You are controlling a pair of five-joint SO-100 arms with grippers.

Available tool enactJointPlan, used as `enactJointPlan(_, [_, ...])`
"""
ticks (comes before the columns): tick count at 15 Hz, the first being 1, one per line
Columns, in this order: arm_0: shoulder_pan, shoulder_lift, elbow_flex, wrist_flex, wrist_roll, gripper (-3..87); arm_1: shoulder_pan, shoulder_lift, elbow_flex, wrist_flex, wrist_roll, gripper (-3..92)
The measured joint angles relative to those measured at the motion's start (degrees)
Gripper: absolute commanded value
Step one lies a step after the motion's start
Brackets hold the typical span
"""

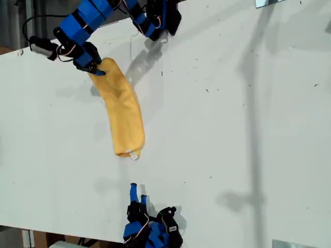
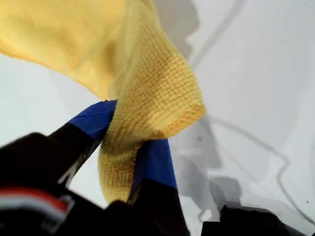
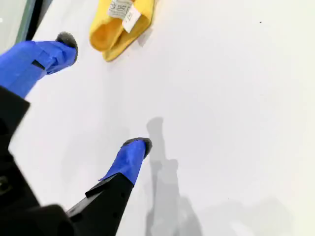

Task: Grasp corners of a square towel and fold twice.

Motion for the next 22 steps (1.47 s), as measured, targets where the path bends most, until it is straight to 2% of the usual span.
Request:
enactJointPlan(2, [0.09, 0.26, 0.18, 0.0, -0.09, 35.5, 6.42, 8.96, 3.08, 3.16, -1.23, -0.1])
enactJointPlan(5, [0.0, 0.62, 0.18, 0.18, -0.09, 35.3, 6.68, 12.48, 6.68, 2.55, -1.49, -0.1])
enactJointPlan(8, [0.09, 0.97, 0.26, 0.18, -0.09, 35.2, -0.62, 4.13, 5.19, -2.64, -4.22, -0.1])
enactJointPlan(11, [0.26, 0.97, 0.26, 0.18, 0.0, 35.2, -12.66, -16.7, -6.24, -8.79, -9.58, -0.1])
enactJointPlan(14, [0.26, 1.14, 0.26, 0.18, 0.0, 35.1, -20.3, -27.95, -14.85, -17.14, -12.92, -0.1])
enactJointPlan(18, [0.53, 1.58, 0.35, 0.18, 0.35, 35.0, -23.73, -37.35, -21.27, -26.54, -14.41, -0.1])
enactJointPlan(20, [0.53, 1.58, 0.44, 0.18, 0.35, 34.9, -24.43, -41.84, -25.14, -28.56, -14.41, -0.1])
enactJointPlan(21, [0.53, 1.67, 0.44, 0.18, 0.35, 34.9, -24.43, -44.12, -26.98, -28.83, -14.41, 7.3])
enactJointPlan(22, [0.53, 1.85, 0.44, 0.18, 0.35, 35.0, -24.43, -45.62, -28.04, -29.0, -14.41, 19.4])
